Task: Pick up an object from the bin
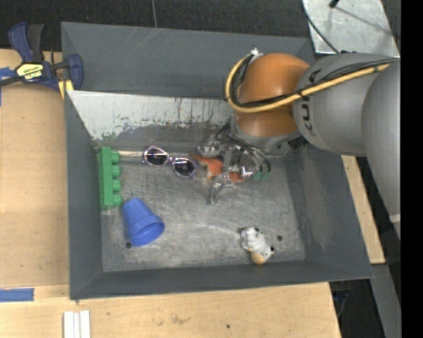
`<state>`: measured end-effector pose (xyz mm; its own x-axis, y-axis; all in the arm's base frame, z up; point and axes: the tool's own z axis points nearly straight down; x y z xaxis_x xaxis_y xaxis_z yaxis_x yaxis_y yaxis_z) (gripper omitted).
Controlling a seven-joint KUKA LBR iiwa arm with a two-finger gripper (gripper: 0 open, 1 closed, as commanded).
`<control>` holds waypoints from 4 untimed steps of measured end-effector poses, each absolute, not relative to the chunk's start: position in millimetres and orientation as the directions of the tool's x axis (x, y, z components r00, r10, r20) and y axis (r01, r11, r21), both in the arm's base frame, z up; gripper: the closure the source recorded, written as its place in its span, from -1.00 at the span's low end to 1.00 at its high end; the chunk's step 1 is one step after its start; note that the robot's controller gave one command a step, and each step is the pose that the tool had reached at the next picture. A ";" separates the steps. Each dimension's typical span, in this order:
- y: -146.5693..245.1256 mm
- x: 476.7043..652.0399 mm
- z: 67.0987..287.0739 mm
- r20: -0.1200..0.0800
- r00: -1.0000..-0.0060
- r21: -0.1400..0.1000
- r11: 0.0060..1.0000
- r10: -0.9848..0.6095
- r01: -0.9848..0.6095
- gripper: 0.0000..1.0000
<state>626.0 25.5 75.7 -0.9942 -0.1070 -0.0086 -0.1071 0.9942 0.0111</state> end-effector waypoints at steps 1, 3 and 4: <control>23.4 631.9 79.7 -0.029 -0.994 0.010 0.995 0.103 0.103 1.00; 23.2 634.0 95.2 -0.008 -0.995 0.002 0.995 0.102 0.102 1.00; 22.6 633.1 106.9 -0.005 -0.995 0.001 0.995 0.104 0.104 1.00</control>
Offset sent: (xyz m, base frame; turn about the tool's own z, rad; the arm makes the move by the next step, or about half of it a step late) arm 0.0000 0.0000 0.0000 0.0000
